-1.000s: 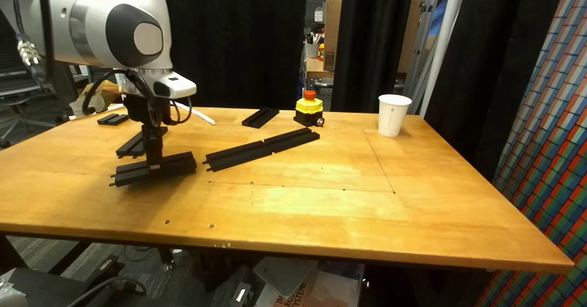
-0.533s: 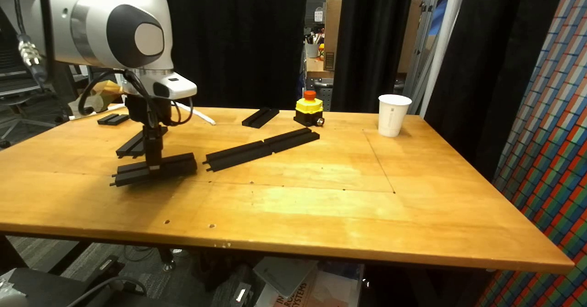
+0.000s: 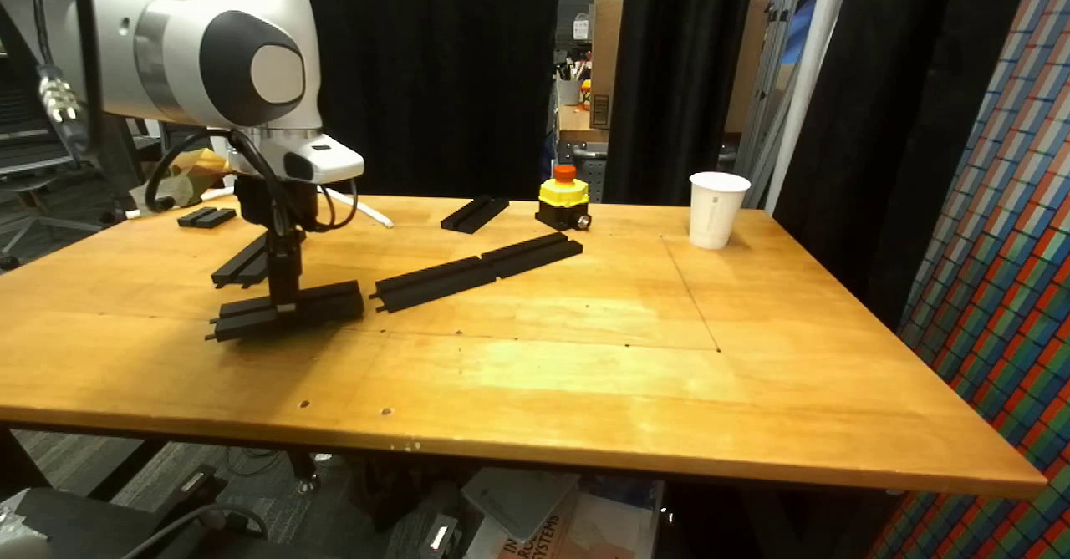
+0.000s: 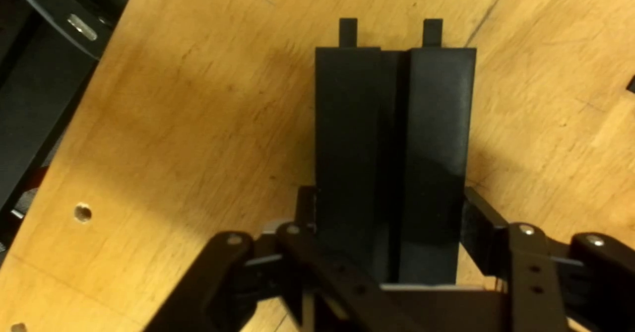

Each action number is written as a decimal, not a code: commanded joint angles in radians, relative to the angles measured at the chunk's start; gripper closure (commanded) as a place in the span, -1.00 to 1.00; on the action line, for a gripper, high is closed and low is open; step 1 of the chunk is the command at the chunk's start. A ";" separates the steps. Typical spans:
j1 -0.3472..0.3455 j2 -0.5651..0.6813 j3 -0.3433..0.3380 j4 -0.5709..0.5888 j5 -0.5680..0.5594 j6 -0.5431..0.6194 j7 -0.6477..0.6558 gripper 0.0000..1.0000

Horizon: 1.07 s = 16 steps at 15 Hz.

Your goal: Connect the pads

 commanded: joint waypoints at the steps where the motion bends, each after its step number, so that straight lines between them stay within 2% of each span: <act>1: -0.007 -0.010 0.002 -0.005 0.002 0.028 -0.009 0.10; 16: -0.081 -0.006 -0.047 -0.006 0.018 0.023 -0.160 0.10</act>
